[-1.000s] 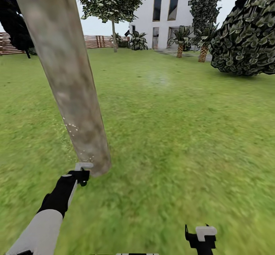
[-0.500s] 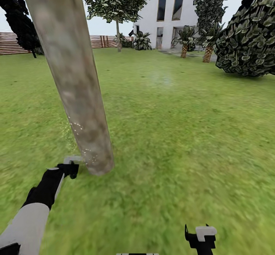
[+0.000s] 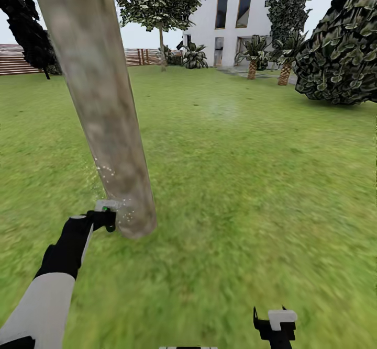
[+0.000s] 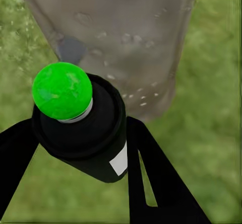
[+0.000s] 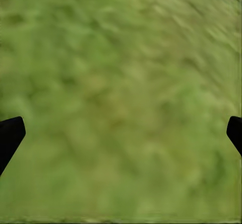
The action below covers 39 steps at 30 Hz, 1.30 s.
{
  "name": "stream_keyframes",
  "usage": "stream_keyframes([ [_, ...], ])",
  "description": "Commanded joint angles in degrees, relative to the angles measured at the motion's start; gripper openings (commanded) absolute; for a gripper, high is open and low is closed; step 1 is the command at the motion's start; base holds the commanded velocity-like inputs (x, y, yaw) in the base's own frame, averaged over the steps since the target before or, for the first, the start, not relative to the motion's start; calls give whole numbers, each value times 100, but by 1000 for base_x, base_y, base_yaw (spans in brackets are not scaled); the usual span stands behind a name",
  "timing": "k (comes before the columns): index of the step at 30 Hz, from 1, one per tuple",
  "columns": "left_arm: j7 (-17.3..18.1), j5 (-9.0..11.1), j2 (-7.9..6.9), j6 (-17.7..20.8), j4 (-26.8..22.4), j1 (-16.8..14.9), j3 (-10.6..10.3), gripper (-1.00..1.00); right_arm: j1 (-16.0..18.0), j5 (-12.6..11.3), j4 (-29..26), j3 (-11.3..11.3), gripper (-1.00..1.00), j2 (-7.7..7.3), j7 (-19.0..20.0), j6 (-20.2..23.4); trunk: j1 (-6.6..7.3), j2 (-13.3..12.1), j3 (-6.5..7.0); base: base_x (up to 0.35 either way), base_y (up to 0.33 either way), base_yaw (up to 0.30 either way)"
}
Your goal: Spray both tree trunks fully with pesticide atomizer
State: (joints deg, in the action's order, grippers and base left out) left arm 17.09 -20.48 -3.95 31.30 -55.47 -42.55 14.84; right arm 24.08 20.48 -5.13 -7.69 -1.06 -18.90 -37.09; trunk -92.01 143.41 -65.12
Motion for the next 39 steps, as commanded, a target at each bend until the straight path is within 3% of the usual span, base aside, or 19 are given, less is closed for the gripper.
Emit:
stream_keyframes([
  [1,-2,-4,15,10,-86,1,-4,-100,0,-3,-3,-2,100,-1,0,0,0,0,0,-291,0,0],
  [3,-3,-5,82,111,-292,-18,-14,-100,0,-1,-1,-2,100,-1,0,0,0,0,0,-98,0,0],
  [6,-3,-6,207,704,-628,-148,-68,-100,0,-2,0,2,100,-2,0,0,0,0,0,-11,0,0],
  [9,-3,-46,101,816,-665,-225,-60,-100,0,-2,2,-2,100,-6,0,0,0,0,0,-1,0,0],
  [10,-3,-51,16,820,-739,-188,-59,-100,0,0,3,-4,100,-11,0,0,0,0,0,0,0,0],
  [13,-3,-46,-20,816,-768,-176,-79,-100,0,-3,3,-4,100,-9,0,0,0,0,0,36,-82,0],
  [28,-39,-44,30,807,-773,-174,-62,-100,0,-3,-1,-4,100,-9,0,0,0,0,-1,-33,-264,4],
  [39,-47,-45,42,833,-1094,-174,-33,-100,0,-8,0,-4,100,-12,0,0,0,0,-10,68,-270,195],
])
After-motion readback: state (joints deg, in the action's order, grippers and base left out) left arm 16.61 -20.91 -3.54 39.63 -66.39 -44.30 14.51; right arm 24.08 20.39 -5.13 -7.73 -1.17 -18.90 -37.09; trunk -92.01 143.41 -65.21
